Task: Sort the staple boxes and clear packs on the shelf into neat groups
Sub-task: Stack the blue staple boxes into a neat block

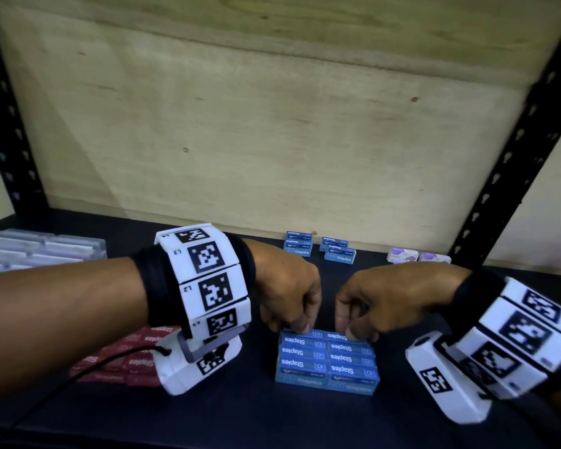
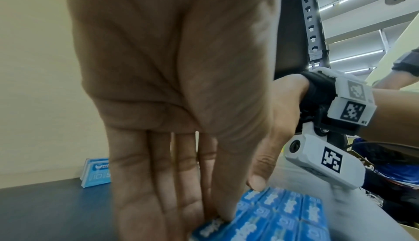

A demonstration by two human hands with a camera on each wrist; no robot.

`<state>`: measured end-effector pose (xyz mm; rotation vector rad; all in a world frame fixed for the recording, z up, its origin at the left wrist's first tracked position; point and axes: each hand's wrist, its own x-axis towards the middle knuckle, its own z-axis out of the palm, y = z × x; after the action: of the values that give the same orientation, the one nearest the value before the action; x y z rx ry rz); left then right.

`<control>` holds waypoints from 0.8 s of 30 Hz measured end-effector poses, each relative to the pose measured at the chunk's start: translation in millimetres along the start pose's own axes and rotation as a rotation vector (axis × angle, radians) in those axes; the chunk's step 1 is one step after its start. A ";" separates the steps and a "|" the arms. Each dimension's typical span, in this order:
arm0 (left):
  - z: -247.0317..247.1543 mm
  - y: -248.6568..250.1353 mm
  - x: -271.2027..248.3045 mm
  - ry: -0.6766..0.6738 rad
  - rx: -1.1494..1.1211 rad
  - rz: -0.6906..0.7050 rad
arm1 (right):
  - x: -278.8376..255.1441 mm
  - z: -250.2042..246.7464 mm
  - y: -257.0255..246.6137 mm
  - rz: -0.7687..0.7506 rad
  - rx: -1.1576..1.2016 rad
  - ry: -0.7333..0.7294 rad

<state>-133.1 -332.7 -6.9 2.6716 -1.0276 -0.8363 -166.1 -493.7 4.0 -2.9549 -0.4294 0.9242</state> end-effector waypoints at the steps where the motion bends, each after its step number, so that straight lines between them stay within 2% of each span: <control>1: -2.1 -0.6 1.5 0.004 0.011 0.002 | 1.1 -1.7 1.9 0.009 -0.009 0.003; 4: -14.3 -5.8 7.4 0.054 0.061 -0.026 | 7.0 -9.1 11.9 0.027 0.019 0.046; 7: -31.5 -16.4 18.5 0.166 0.197 -0.090 | 17.1 -23.4 26.8 0.052 0.063 0.165; 11: -49.9 -33.2 36.8 0.292 0.434 -0.227 | 34.2 -45.4 47.2 0.167 -0.064 0.328; 16: -62.1 -52.9 59.8 0.301 0.470 -0.318 | 60.8 -66.0 68.8 0.278 -0.152 0.357; 24: -70.2 -56.7 83.0 0.219 0.468 -0.286 | 92.5 -72.3 76.7 0.237 -0.093 0.308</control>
<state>-11.5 -348.2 -4.5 3.2695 -0.8884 -0.3546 -33.2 -538.3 4.7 -3.2067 -0.1158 0.4534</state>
